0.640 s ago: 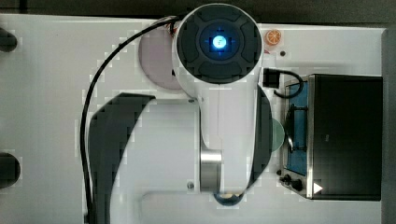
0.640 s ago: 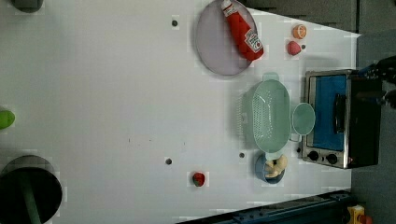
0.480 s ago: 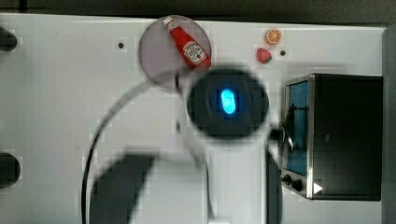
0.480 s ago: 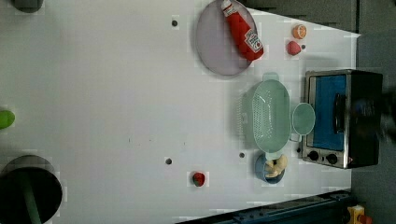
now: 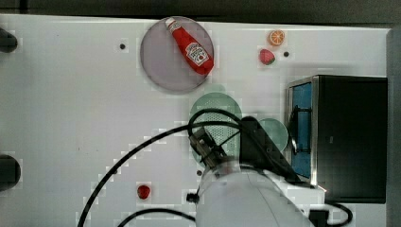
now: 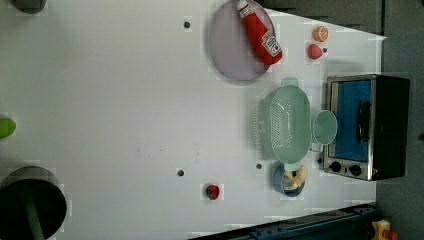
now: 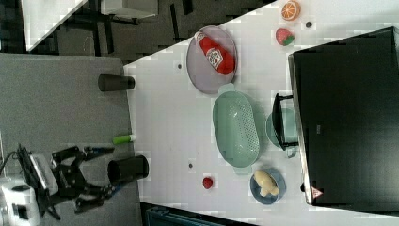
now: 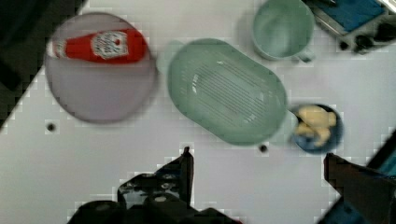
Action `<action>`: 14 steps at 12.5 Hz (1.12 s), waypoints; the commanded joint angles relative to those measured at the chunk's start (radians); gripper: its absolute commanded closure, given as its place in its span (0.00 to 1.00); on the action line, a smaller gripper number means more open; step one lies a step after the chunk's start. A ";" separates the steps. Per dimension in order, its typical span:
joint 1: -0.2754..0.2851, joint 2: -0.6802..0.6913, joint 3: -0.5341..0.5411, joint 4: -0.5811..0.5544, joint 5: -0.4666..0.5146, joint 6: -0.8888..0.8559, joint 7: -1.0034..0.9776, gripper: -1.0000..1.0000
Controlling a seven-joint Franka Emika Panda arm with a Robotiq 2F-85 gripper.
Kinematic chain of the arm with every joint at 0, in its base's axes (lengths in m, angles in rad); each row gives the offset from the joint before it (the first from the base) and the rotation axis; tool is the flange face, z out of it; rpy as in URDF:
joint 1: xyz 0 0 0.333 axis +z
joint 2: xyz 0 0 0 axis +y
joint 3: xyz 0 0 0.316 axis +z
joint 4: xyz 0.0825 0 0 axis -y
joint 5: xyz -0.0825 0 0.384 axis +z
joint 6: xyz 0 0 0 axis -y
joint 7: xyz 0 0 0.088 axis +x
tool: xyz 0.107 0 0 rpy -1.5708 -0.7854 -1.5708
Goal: Drag strainer right to left.
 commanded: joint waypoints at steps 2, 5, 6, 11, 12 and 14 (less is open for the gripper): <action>0.001 0.184 -0.014 -0.211 -0.003 0.234 0.082 0.00; 0.003 0.313 -0.012 -0.343 -0.003 0.489 0.191 0.00; 0.003 0.360 -0.009 -0.378 -0.003 0.581 0.251 0.00; 0.014 0.630 0.014 -0.431 -0.003 0.916 0.580 0.00; 0.020 0.680 0.025 -0.429 -0.003 0.967 0.655 0.00; 0.036 0.762 0.044 -0.429 -0.003 1.091 0.713 0.00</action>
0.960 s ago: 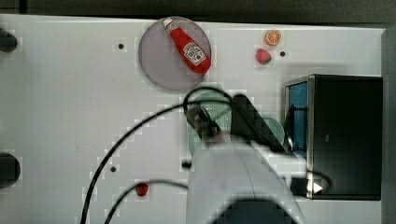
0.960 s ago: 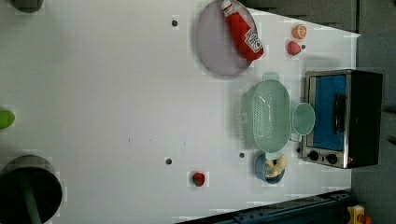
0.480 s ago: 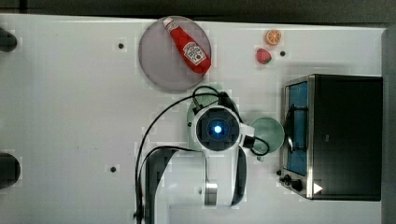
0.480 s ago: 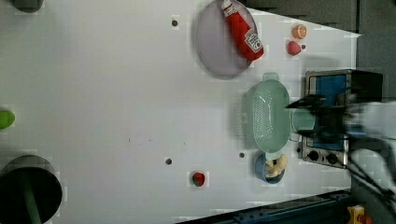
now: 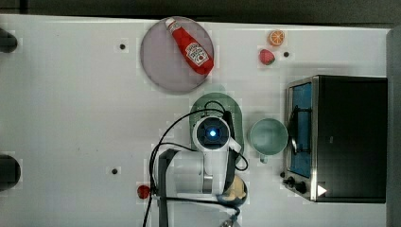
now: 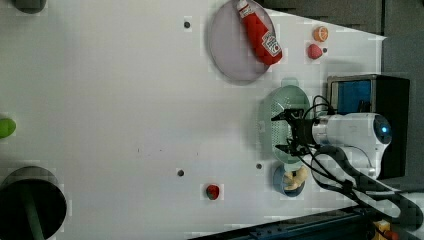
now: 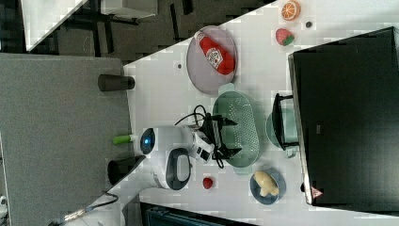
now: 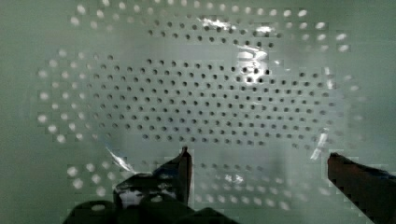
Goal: Drag strainer right to left.
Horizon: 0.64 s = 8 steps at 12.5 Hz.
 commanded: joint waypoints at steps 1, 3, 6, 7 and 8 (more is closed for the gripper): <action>0.029 0.035 0.045 0.002 -0.002 0.137 0.179 0.00; 0.044 0.084 0.046 0.005 -0.002 0.171 0.179 0.00; 0.067 0.112 0.046 0.016 -0.002 0.165 0.179 0.00; 0.076 0.114 0.046 0.016 -0.002 0.162 0.179 0.00; 0.087 0.113 0.047 0.019 -0.002 0.161 0.179 0.00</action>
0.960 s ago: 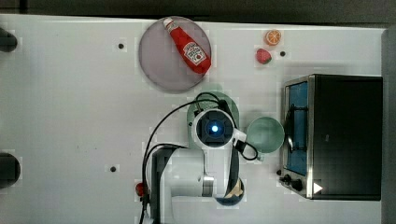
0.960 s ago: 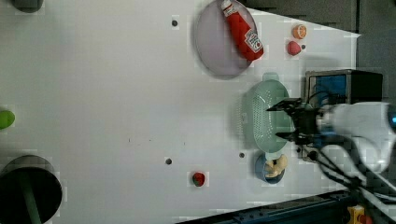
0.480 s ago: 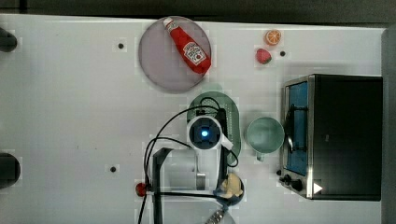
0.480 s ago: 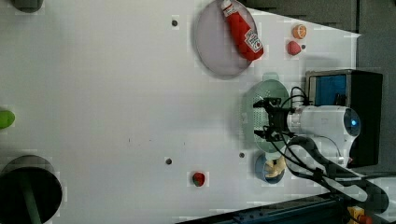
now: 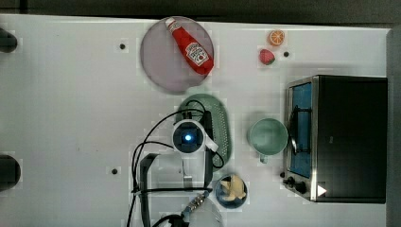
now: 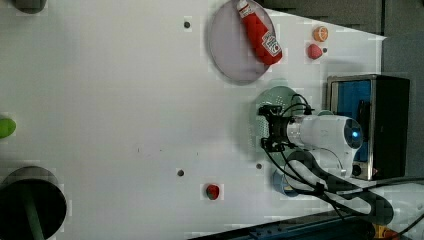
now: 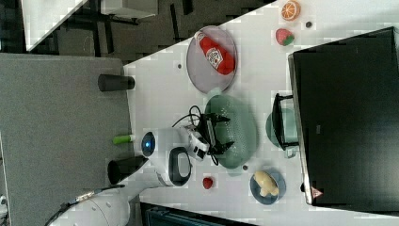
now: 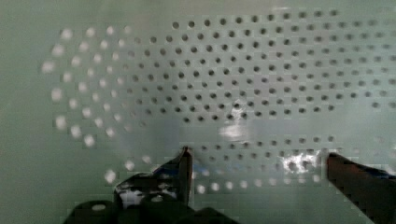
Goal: Drag strainer right to left.
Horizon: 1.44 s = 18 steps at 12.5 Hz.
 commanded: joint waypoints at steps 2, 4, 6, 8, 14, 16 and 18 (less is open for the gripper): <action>0.054 -0.007 -0.015 0.012 -0.012 -0.027 0.059 0.00; 0.080 -0.008 -0.015 0.026 -0.011 -0.053 0.063 0.00; 0.100 -0.012 -0.015 0.042 -0.011 -0.079 0.065 0.00; 0.117 -0.020 -0.015 0.055 -0.010 -0.122 0.066 0.00; 0.195 -0.029 -0.013 0.072 -0.010 -0.167 0.216 0.00; 0.232 -0.029 -0.012 0.086 -0.010 -0.185 0.289 0.00; 0.263 -0.028 -0.005 0.105 -0.009 -0.215 0.362 0.00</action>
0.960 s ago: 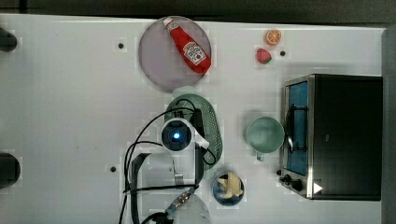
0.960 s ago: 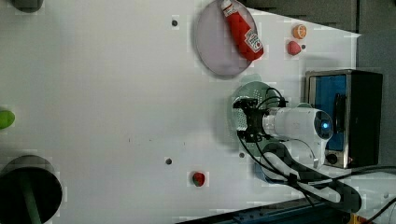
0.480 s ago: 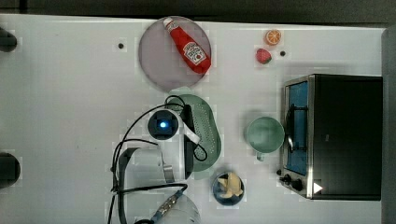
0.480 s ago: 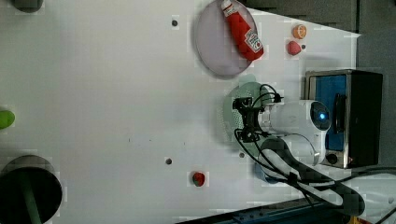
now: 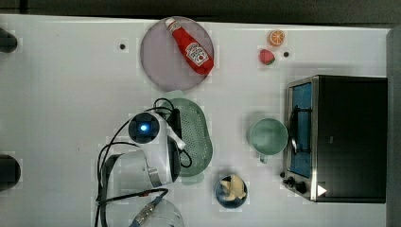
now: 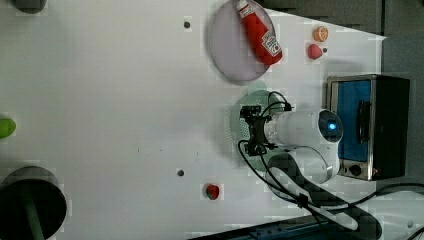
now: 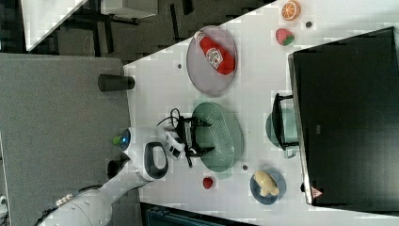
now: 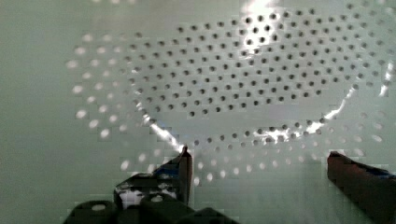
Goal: Drag strainer right to left.
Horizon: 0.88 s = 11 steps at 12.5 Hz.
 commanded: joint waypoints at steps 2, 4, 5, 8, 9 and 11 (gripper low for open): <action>0.072 -0.005 0.033 0.042 -0.022 -0.028 0.196 0.00; 0.092 0.000 0.044 0.066 -0.022 -0.054 0.244 0.00; 0.100 0.003 0.051 0.079 -0.020 -0.057 0.260 0.00; 0.123 0.010 0.073 0.107 0.006 -0.072 0.287 0.00; 0.131 0.013 0.079 0.114 0.018 -0.075 0.287 0.00; 0.150 0.025 0.084 0.133 0.026 -0.080 0.287 0.00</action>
